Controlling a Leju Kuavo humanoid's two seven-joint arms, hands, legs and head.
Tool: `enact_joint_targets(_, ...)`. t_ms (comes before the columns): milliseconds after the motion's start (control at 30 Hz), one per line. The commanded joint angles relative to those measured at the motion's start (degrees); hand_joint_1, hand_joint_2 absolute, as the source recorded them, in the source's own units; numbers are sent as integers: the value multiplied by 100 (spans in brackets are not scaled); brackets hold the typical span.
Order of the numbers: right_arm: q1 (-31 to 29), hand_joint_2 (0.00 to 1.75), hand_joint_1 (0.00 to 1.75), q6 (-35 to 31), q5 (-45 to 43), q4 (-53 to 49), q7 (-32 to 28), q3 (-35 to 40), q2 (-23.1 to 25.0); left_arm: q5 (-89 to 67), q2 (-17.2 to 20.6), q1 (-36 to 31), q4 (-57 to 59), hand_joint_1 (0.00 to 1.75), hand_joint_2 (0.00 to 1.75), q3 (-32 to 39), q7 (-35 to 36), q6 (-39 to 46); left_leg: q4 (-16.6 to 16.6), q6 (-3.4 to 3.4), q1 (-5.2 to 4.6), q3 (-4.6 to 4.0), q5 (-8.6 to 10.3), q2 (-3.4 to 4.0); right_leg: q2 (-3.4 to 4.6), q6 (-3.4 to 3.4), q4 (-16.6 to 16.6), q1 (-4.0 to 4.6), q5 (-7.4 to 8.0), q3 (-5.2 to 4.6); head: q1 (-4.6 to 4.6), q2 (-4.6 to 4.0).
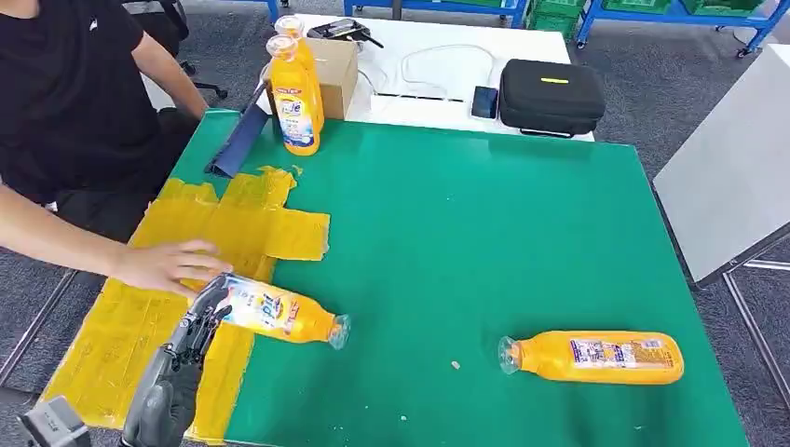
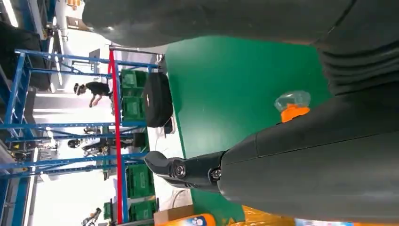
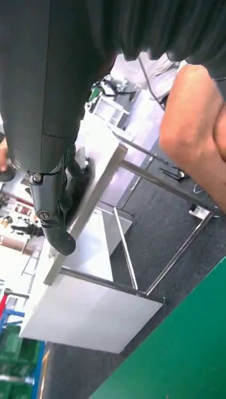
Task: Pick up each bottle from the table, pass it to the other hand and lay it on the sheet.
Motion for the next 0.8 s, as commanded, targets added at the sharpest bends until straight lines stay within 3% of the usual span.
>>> enact_joint_targets(33, -200, 175, 0, -2, 14, 318, -123, -192, 295, 8, 162, -59, 129, 0, 0, -112, -2, 10, -6, -14, 7, 10, -1, 21, -16, -11, -10, 10, 0, 17, 0, 0)
enact_joint_targets(567, -382, 175, 0, -30, 196, 541, -123, -8, 230, 85, 176, -96, 124, 0, 0, -100, 36, -45, -5, -10, 6, 8, 0, 22, -7, -8, -9, 8, 3, 15, 0, 0)
enact_joint_targets(733, -524, 175, 0, -137, 357, 658, -123, 280, 261, 104, 165, -220, 165, 0, 0, -127, 111, -102, -6, -10, 7, 8, 2, 24, -4, -8, -10, 9, 6, 15, 0, 0)
enact_joint_targets(800, -542, 175, 0, -145, 126, 625, -79, 794, 342, 108, 166, -302, 210, 0, 0, -151, 197, -156, -7, -13, 9, 9, 2, 31, -4, -10, -12, 11, 7, 18, 0, 0)
